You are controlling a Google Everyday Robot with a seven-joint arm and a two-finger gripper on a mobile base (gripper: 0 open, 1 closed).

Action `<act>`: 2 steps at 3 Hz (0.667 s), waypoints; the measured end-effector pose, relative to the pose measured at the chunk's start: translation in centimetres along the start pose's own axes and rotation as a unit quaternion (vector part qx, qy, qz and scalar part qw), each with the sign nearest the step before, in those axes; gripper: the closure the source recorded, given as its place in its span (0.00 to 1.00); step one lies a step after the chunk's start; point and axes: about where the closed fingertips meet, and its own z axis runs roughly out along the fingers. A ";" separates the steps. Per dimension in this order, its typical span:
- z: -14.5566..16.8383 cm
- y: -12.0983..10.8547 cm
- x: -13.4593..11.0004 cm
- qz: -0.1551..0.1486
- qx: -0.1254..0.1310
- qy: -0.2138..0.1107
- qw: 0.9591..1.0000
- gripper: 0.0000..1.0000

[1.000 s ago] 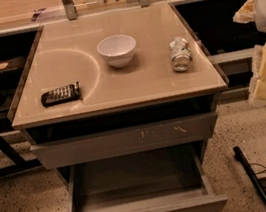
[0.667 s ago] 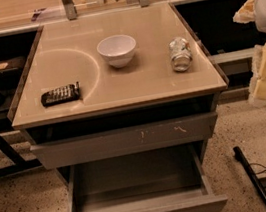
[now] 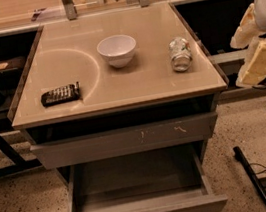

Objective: Close middle drawer

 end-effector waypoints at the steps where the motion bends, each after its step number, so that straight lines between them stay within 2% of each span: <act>1: 0.0 0.0 0.0 0.000 0.000 0.000 1.000 0.65; 2: -0.1 0.0 0.0 0.000 0.001 0.000 1.000 0.88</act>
Offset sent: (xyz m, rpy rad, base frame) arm 0.0001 -0.0004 0.0029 -0.0095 -0.0029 0.0043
